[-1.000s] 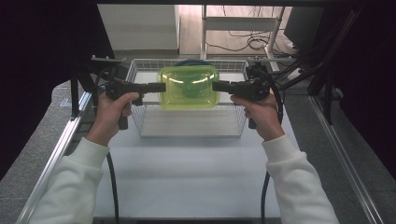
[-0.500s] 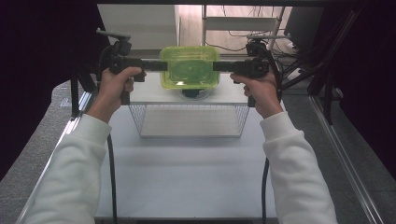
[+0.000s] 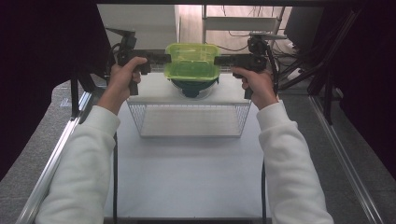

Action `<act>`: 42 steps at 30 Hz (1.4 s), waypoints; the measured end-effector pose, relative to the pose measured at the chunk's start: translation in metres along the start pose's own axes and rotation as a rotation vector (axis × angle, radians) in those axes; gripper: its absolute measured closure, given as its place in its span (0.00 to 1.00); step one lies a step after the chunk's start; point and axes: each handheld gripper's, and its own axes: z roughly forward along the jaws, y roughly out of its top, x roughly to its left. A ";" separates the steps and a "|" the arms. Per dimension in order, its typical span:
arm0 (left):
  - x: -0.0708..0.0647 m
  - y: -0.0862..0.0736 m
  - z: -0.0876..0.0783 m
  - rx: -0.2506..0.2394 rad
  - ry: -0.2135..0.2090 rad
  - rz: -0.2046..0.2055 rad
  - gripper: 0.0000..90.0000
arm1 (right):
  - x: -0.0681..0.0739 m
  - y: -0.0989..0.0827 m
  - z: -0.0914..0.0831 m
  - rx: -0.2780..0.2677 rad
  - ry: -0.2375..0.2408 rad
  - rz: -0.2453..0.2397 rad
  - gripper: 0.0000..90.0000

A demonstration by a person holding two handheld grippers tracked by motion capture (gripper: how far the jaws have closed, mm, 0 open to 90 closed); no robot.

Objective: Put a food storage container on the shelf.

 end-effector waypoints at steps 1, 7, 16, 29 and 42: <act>0.001 0.000 0.001 -0.006 0.003 -0.016 0.84 | -0.002 0.001 0.002 -0.002 -0.007 0.017 0.83; 0.006 0.001 0.007 -0.010 0.009 -0.061 0.82 | -0.008 0.001 0.010 0.003 -0.044 0.084 0.79; 0.006 0.000 0.014 -0.011 0.055 -0.018 0.66 | -0.009 -0.001 0.013 -0.033 -0.093 0.075 0.61; -0.021 -0.024 -0.030 -0.125 0.182 0.182 0.24 | 0.013 -0.014 -0.031 -0.137 -0.080 -0.198 0.26; -0.051 -0.127 -0.063 -0.052 0.335 0.426 0.21 | 0.014 -0.093 -0.067 -0.071 -0.124 -0.421 0.26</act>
